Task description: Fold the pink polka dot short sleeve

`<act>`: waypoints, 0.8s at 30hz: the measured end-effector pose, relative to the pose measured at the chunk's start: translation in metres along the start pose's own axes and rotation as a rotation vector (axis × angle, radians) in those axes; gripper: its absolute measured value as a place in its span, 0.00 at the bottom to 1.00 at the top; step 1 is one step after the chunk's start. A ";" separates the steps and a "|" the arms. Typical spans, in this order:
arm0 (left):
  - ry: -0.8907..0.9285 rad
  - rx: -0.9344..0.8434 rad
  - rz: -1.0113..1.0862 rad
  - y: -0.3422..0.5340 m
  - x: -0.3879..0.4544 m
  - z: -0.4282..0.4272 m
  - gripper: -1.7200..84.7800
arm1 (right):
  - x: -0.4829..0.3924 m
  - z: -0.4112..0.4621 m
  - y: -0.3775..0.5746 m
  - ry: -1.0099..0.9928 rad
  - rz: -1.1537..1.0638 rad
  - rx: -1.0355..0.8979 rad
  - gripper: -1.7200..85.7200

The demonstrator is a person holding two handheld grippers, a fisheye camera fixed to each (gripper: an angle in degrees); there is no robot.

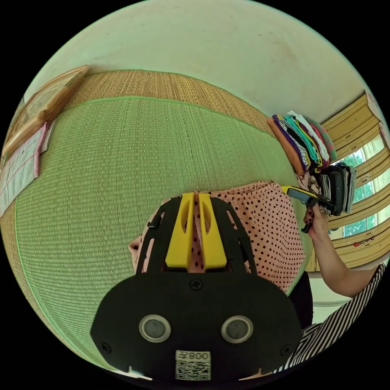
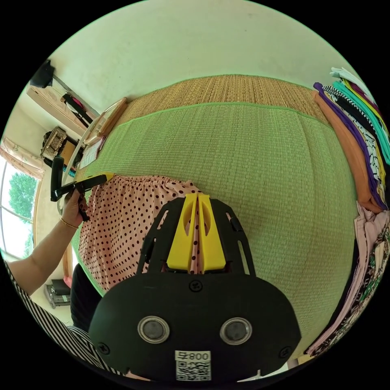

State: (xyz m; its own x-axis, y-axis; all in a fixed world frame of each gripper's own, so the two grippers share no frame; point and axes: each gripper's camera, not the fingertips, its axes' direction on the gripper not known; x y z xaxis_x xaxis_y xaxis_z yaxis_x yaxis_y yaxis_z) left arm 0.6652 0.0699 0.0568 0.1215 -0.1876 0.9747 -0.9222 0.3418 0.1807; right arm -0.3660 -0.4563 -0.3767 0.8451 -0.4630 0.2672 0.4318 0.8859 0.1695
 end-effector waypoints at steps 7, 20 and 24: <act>0.063 0.013 -0.022 0.017 -0.024 0.006 0.07 | 0.017 -0.020 0.014 -0.065 0.017 0.071 0.07; 0.079 0.023 0.033 0.079 -0.034 -0.005 0.09 | 0.032 -0.006 0.029 0.017 -0.010 -0.028 0.06; 0.092 0.024 0.003 0.092 -0.050 -0.001 0.08 | 0.029 -0.007 0.032 0.083 -0.013 -0.028 0.03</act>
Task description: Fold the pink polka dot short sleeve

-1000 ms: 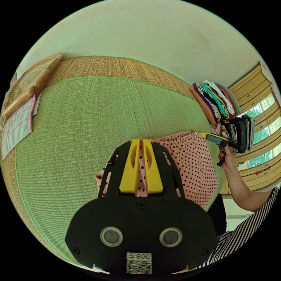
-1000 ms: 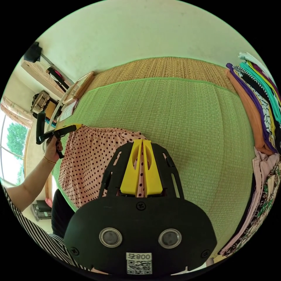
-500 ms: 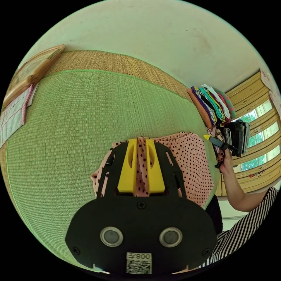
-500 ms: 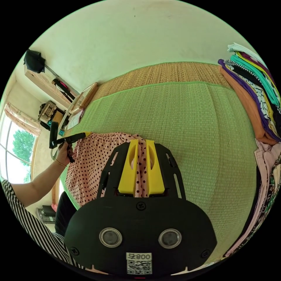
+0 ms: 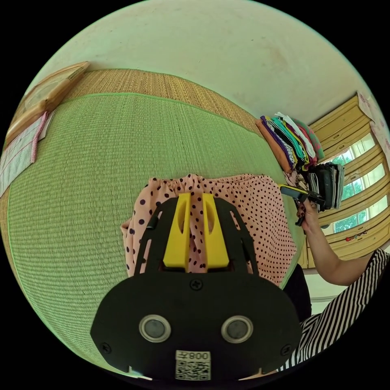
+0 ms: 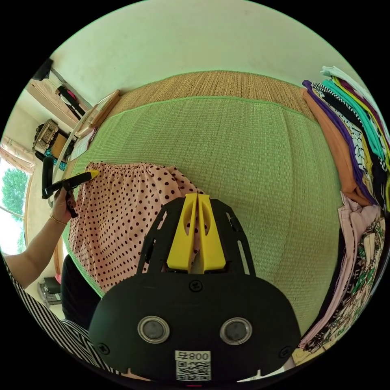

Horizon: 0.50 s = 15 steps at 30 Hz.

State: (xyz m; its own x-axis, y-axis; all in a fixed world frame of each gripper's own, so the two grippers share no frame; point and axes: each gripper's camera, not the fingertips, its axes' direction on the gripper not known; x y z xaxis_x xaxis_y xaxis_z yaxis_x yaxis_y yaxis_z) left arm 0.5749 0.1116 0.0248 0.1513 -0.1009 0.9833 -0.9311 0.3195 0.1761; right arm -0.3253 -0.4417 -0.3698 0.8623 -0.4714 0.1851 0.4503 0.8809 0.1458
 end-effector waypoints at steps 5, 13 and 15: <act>-0.009 0.004 0.008 0.011 -0.010 -0.002 0.07 | 0.018 -0.014 0.010 -0.037 0.070 0.052 0.02; 0.042 0.008 -0.016 0.039 -0.034 -0.008 0.08 | 0.044 -0.003 0.020 -0.133 0.146 0.050 0.03; 0.051 0.018 -0.012 0.047 -0.037 -0.015 0.09 | 0.046 -0.010 0.025 -0.153 0.153 0.076 0.04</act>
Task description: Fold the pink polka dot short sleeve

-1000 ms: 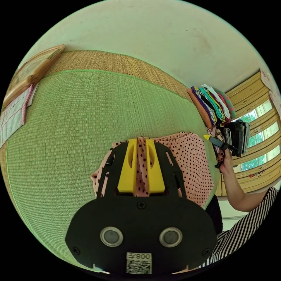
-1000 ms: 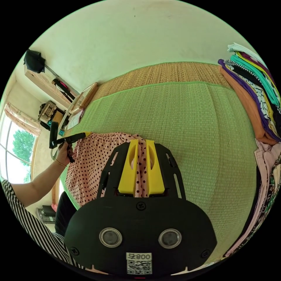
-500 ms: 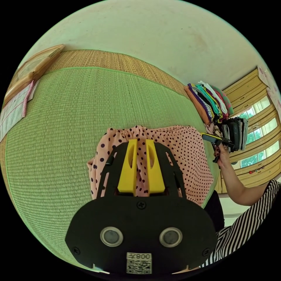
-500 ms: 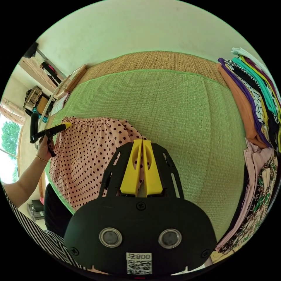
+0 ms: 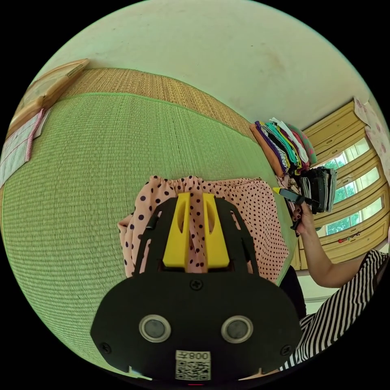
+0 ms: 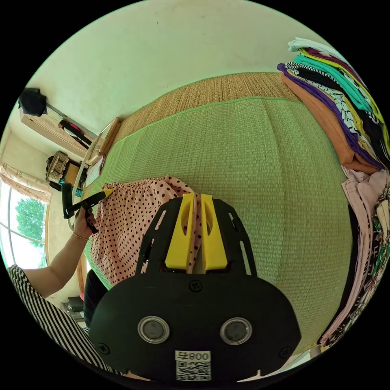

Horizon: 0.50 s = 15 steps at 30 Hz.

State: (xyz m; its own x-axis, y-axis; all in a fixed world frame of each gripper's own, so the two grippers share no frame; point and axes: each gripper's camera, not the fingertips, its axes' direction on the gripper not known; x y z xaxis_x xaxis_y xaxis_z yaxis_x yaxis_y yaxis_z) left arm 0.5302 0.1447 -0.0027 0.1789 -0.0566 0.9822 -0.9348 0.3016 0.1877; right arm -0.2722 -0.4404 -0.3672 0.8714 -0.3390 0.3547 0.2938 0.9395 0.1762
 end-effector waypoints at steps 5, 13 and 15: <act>0.028 0.054 0.005 0.031 -0.008 -0.028 0.09 | -0.018 -0.018 0.016 -0.063 -0.061 0.078 0.04; -0.010 -0.001 -0.063 0.062 -0.044 -0.033 0.08 | -0.043 0.049 0.006 0.099 -0.180 -0.101 0.02; 0.002 0.005 -0.068 0.068 -0.049 -0.040 0.08 | -0.036 0.055 0.006 0.075 -0.170 -0.113 0.03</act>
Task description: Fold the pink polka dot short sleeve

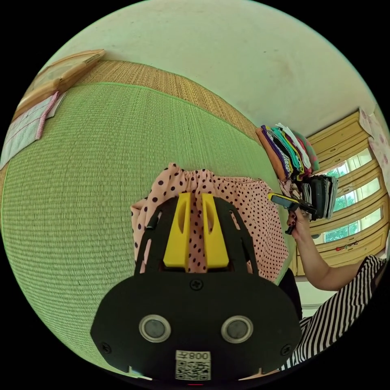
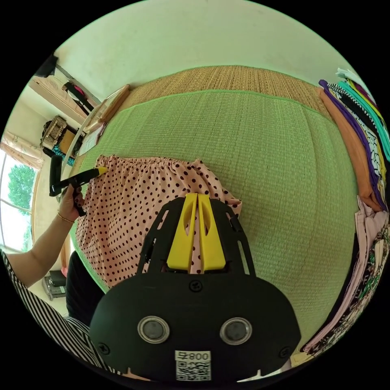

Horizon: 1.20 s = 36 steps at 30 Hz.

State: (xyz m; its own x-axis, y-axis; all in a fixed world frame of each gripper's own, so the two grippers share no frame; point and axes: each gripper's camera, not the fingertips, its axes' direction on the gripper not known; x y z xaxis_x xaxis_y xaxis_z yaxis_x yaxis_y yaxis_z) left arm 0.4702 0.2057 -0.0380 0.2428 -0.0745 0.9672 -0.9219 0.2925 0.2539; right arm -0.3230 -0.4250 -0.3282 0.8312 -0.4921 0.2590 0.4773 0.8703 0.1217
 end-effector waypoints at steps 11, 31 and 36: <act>0.020 0.055 -0.090 0.122 -0.036 -0.131 0.11 | 0.046 -0.056 0.072 -0.194 0.073 0.086 0.09; 0.094 -0.122 -0.292 0.257 -0.066 -0.209 0.10 | 0.097 -0.032 0.227 -0.418 0.274 -0.043 0.11; 0.089 -0.134 -0.294 0.248 -0.055 -0.223 0.05 | 0.097 -0.018 0.225 -0.424 0.256 -0.085 0.06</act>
State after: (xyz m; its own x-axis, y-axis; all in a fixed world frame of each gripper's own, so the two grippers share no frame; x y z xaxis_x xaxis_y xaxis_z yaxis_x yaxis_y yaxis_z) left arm 0.2959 0.4953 -0.0284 0.5236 -0.0923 0.8470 -0.7620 0.3939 0.5140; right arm -0.1303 -0.2775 -0.2930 0.7441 -0.1949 0.6390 0.3089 0.9485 -0.0704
